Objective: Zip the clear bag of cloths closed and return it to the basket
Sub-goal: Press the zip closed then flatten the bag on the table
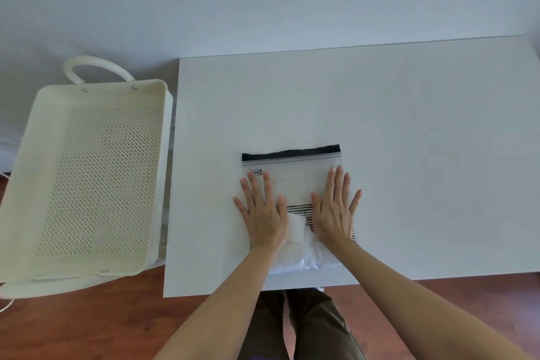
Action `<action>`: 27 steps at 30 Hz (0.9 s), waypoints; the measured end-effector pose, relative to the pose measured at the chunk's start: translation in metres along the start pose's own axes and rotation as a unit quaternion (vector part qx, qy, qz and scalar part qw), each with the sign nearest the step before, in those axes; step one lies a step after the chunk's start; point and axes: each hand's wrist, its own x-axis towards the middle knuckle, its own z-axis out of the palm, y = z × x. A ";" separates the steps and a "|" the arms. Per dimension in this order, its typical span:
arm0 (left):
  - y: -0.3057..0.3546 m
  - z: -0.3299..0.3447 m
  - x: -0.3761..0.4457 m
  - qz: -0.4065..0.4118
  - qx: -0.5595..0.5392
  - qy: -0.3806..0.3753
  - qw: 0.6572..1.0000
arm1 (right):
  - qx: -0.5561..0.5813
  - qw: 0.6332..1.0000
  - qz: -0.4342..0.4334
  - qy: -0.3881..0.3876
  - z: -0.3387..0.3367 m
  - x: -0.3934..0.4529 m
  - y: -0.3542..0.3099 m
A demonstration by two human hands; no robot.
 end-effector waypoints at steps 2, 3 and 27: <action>0.008 -0.001 0.008 0.031 -0.009 0.000 0.999 | 0.009 1.000 -0.017 0.016 -0.002 0.008 -0.003; 0.012 0.001 0.012 0.043 -0.016 -0.004 0.999 | 0.008 0.999 -0.026 0.021 -0.002 0.012 -0.005; 0.011 0.021 0.020 0.058 0.081 -0.016 0.995 | -0.083 0.995 -0.042 -0.031 0.019 0.027 0.002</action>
